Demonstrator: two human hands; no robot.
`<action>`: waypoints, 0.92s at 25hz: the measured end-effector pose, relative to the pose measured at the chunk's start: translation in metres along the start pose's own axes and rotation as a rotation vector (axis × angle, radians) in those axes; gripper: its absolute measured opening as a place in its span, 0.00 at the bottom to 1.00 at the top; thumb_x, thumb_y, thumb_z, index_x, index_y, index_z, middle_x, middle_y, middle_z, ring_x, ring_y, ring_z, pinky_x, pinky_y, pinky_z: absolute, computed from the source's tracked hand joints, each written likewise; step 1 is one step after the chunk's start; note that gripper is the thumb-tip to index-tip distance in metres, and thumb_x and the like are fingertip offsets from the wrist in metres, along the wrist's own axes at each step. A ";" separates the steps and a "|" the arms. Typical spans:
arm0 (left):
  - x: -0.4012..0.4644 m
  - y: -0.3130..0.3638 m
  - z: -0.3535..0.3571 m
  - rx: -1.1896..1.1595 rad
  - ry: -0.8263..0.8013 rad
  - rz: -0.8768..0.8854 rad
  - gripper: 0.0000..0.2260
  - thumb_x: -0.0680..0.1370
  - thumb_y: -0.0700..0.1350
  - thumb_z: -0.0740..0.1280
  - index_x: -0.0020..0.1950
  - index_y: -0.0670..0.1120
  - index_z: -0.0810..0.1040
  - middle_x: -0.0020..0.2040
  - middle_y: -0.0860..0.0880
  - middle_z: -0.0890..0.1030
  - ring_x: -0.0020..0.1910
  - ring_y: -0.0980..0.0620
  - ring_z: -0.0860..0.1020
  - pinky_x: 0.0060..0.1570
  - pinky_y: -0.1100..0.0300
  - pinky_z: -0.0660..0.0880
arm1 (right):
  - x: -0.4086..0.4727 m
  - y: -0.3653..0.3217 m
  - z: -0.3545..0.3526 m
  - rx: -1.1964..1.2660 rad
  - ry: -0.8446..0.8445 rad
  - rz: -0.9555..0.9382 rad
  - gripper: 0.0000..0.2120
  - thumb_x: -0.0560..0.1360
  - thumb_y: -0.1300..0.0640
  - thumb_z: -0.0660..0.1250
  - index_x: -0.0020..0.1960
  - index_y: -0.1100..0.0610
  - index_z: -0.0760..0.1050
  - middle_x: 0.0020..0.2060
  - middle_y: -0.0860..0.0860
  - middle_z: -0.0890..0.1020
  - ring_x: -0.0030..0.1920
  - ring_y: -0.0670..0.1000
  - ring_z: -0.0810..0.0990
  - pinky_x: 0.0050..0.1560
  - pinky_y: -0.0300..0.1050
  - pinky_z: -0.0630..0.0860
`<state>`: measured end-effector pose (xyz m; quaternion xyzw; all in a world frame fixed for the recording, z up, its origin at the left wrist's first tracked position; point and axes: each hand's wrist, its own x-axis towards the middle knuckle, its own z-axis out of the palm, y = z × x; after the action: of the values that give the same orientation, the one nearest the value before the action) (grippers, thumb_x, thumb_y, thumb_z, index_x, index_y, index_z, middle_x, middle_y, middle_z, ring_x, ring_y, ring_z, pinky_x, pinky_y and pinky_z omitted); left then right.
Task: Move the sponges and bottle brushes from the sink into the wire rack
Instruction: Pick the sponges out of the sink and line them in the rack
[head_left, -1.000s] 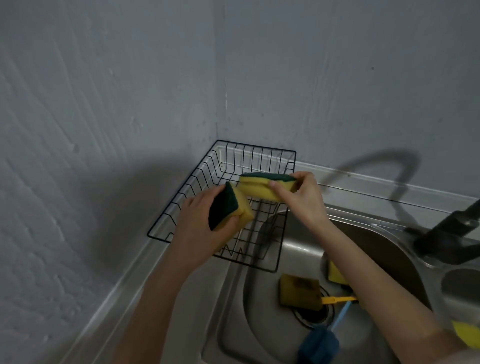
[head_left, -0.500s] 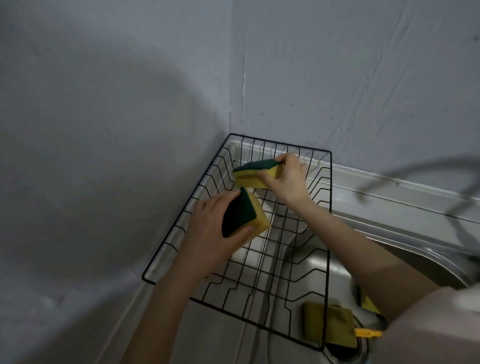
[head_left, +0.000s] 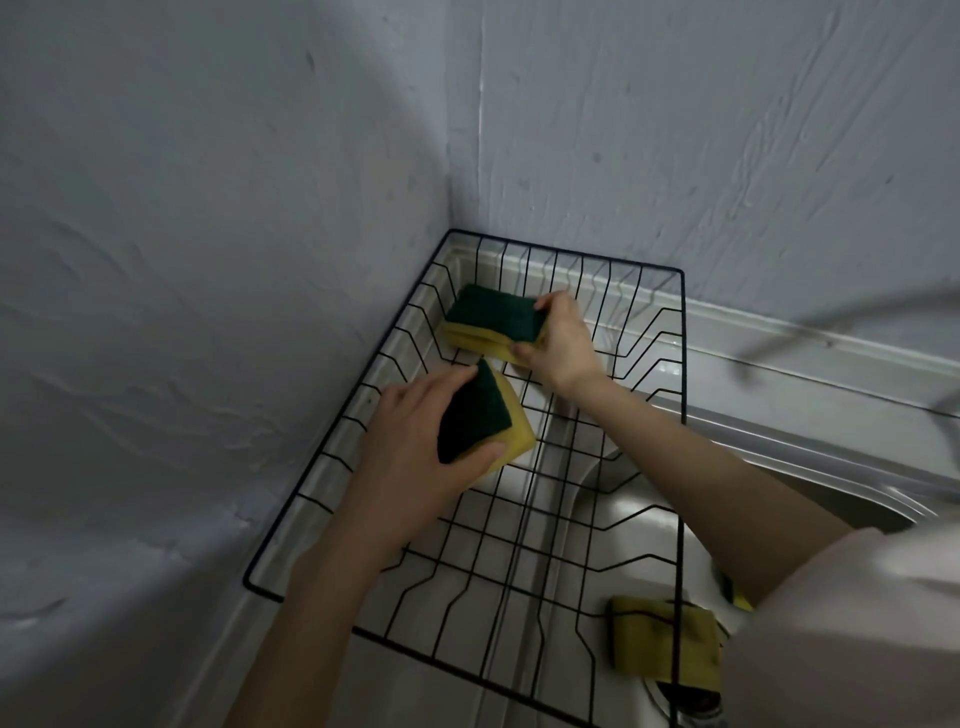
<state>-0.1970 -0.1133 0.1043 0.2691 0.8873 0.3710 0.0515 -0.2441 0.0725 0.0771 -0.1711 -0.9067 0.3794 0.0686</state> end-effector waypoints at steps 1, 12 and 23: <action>0.000 0.000 0.000 -0.003 0.000 -0.002 0.33 0.65 0.60 0.65 0.69 0.53 0.64 0.67 0.55 0.69 0.58 0.59 0.59 0.57 0.62 0.59 | 0.001 0.002 0.001 -0.027 -0.007 -0.001 0.24 0.72 0.62 0.68 0.64 0.65 0.63 0.64 0.61 0.68 0.63 0.58 0.71 0.59 0.46 0.70; 0.018 0.004 -0.003 0.105 -0.095 0.049 0.29 0.72 0.45 0.68 0.70 0.51 0.61 0.70 0.52 0.67 0.65 0.49 0.63 0.61 0.60 0.61 | -0.018 -0.014 -0.018 -0.089 -0.025 0.038 0.24 0.76 0.54 0.62 0.69 0.59 0.62 0.69 0.59 0.61 0.67 0.57 0.64 0.63 0.45 0.67; 0.059 -0.004 0.028 0.307 -0.365 0.124 0.27 0.73 0.43 0.65 0.71 0.51 0.60 0.74 0.52 0.62 0.74 0.47 0.55 0.72 0.47 0.57 | -0.044 -0.011 -0.029 0.492 -0.375 0.426 0.07 0.78 0.65 0.57 0.43 0.57 0.69 0.44 0.54 0.77 0.49 0.52 0.77 0.58 0.45 0.75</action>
<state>-0.2409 -0.0672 0.0878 0.3905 0.8910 0.1792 0.1467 -0.1986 0.0691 0.1053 -0.2618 -0.7294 0.6163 -0.1399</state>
